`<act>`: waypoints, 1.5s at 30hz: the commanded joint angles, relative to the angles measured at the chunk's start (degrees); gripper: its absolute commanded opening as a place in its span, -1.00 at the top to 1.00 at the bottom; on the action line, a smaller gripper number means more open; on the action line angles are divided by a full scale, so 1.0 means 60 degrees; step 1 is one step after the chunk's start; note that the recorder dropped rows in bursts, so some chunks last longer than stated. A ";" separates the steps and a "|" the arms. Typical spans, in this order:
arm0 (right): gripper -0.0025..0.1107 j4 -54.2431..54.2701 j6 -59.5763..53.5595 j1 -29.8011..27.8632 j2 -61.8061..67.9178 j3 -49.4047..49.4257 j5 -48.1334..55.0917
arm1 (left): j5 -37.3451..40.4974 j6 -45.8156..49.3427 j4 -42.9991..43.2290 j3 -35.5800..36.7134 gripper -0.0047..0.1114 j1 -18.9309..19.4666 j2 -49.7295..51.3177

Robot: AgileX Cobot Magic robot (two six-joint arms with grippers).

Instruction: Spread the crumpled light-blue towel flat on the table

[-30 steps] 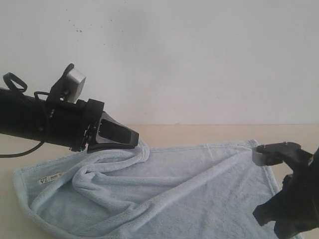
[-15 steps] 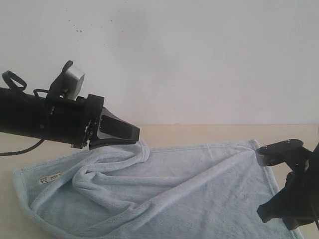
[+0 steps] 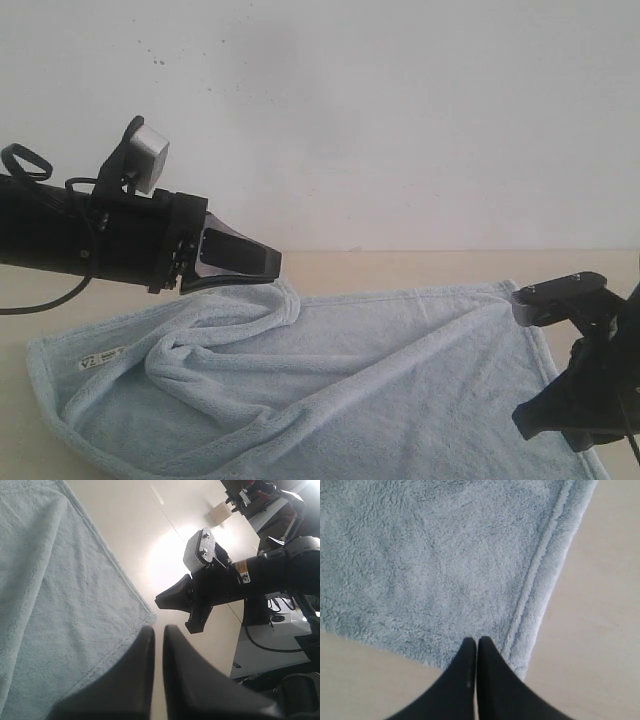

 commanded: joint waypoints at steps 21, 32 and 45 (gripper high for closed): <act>0.96 -0.0067 -0.0532 -0.0019 0.0983 0.0781 -0.0750 | 0.0835 0.0087 -0.0567 -0.0064 0.82 0.0009 -0.0079; 0.96 -0.0067 -0.0449 -0.0019 0.0999 0.0828 -0.1327 | 0.0621 0.0087 -0.0567 -0.0064 0.82 0.0009 -0.0079; 0.96 -0.0067 -0.0334 -0.0019 0.0999 0.0828 -0.1222 | 0.0332 0.0087 -0.0581 -0.0064 0.82 0.0009 -0.0079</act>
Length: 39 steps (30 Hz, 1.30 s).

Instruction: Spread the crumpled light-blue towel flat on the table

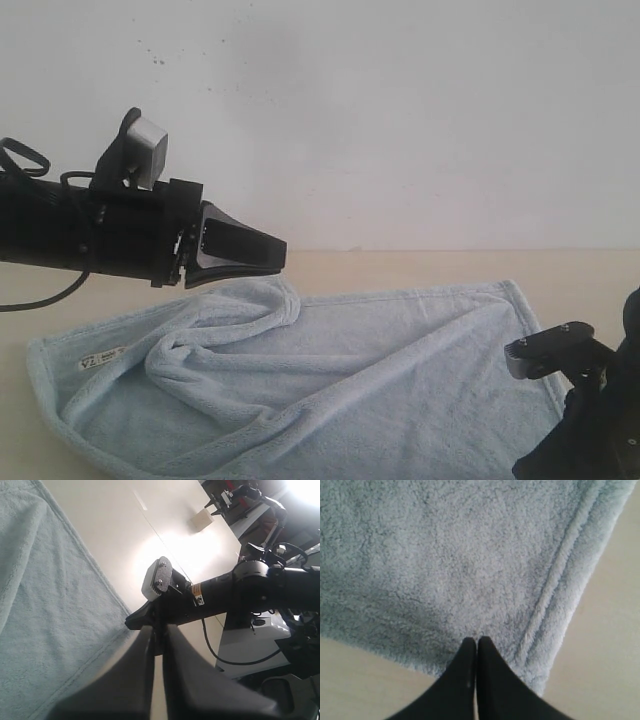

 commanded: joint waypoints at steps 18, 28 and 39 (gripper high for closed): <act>0.96 0.0024 0.0336 -0.0019 0.0011 0.0040 -0.0254 | -0.0378 0.0053 -0.0151 -0.0064 0.82 0.0009 -0.0079; 0.96 0.0024 0.0350 -0.0019 0.0544 0.0040 -0.0463 | -0.0398 0.0053 -0.0151 -0.0064 0.82 0.0009 -0.0079; 0.96 -0.0308 0.0494 -0.0019 0.0544 0.0173 0.0316 | -0.0398 0.0053 -0.0151 -0.0064 0.82 0.0009 -0.0079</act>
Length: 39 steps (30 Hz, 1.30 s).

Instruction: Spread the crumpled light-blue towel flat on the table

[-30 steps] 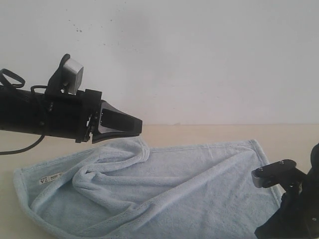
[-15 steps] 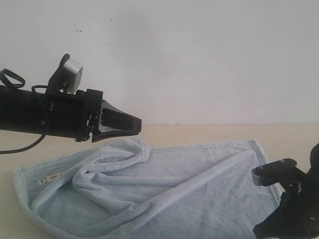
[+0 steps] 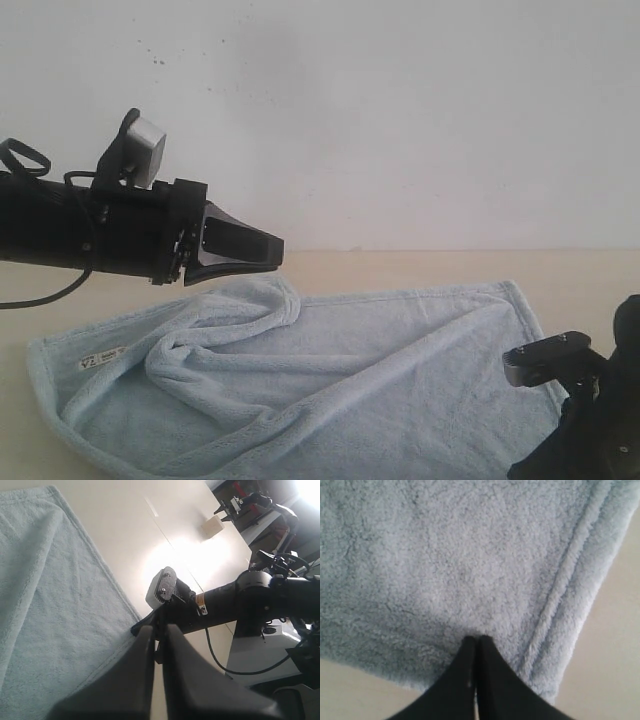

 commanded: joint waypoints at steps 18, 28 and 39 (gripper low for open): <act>0.96 -0.4924 0.5634 -0.2943 0.0066 0.1833 0.0775 | -0.4126 -0.1730 0.5914 -0.0064 0.82 0.1057 0.0184; 0.96 -0.0743 0.5006 -0.3237 -0.1636 0.1085 -0.0454 | -0.4129 -0.1507 0.6472 0.0112 0.85 0.1057 0.1868; 0.96 0.4848 -0.0691 -0.2751 -0.3828 0.1085 -0.0304 | -0.4158 -0.0955 0.6797 0.0179 0.85 0.1057 0.2104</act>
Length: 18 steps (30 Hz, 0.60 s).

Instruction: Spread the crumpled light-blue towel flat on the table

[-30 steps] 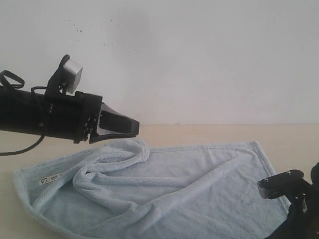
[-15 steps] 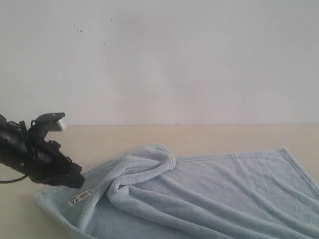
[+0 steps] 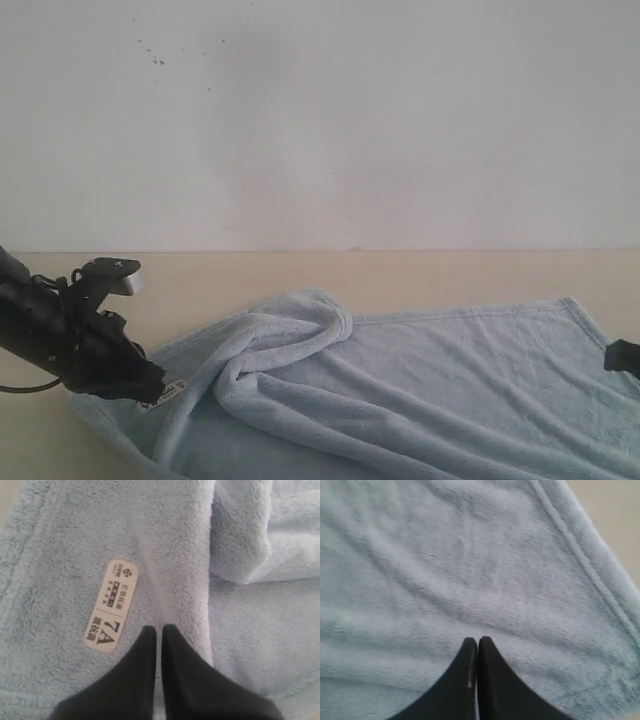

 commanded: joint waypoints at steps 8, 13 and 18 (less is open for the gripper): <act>0.96 0.0743 -0.1852 0.1375 -0.1259 -0.0043 0.0074 | -0.0867 -0.0636 0.0895 0.0748 0.85 0.0307 -0.0004; 0.96 0.0743 -0.1875 0.1570 -0.1355 -0.0043 0.0094 | -0.0850 -0.1216 0.1297 0.1009 0.85 0.0642 -0.0021; 0.96 0.0743 -0.1857 0.1574 -0.1355 -0.0043 0.0094 | -0.0771 -0.1472 0.1507 0.1415 0.85 0.0913 -0.0021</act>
